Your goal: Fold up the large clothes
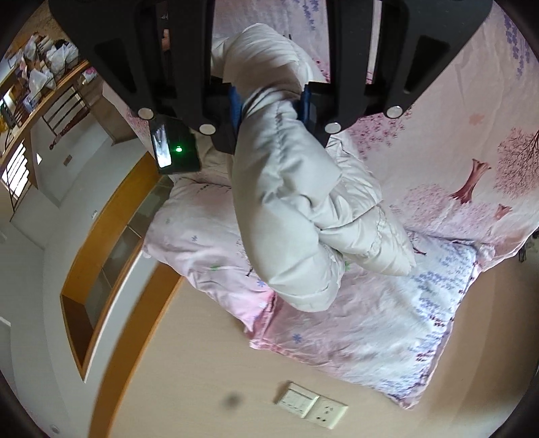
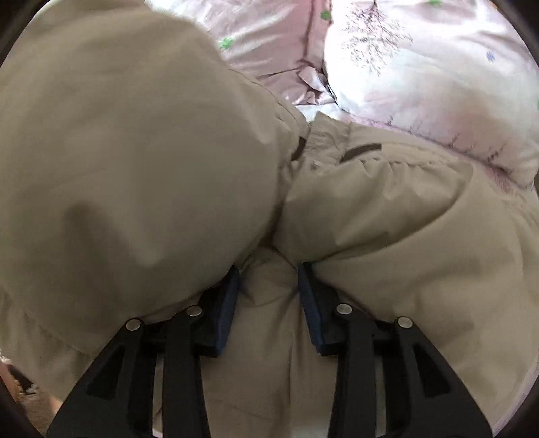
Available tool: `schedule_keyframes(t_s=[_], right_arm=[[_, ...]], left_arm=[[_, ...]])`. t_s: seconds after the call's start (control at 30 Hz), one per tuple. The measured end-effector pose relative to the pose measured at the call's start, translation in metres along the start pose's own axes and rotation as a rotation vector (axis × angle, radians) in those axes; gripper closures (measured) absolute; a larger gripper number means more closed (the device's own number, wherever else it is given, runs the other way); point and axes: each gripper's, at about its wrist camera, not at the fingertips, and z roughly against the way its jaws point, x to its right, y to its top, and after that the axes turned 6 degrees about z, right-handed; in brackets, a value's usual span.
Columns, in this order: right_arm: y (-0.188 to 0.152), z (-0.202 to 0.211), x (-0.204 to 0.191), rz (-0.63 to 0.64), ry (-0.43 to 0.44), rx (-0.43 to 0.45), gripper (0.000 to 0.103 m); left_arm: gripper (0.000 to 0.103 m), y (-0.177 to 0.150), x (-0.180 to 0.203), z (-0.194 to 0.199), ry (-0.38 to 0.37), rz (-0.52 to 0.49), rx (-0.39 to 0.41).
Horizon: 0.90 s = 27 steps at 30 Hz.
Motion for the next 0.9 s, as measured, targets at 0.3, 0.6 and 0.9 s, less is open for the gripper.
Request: schedule_keyframes(t_s=[0.3,0.6,0.9], right_arm=[[-0.032,0.076,0.054,-0.095,-0.045,0.185,0.057],[-0.061,0.081,0.105,-0.193,-0.102,0.174,0.057],[-0.061,0.046,0.12,-0.19,-0.036,0.112,0.057]], left_arm=[[0.076,-0.004,0.051,-0.008,-0.089,-0.123,0.001],[0.075,-0.018,0.104,-0.027,-0.183,-0.237,-0.033],[0.074,-0.041,0.149,-0.062,-0.254,-0.329,-0.114]])
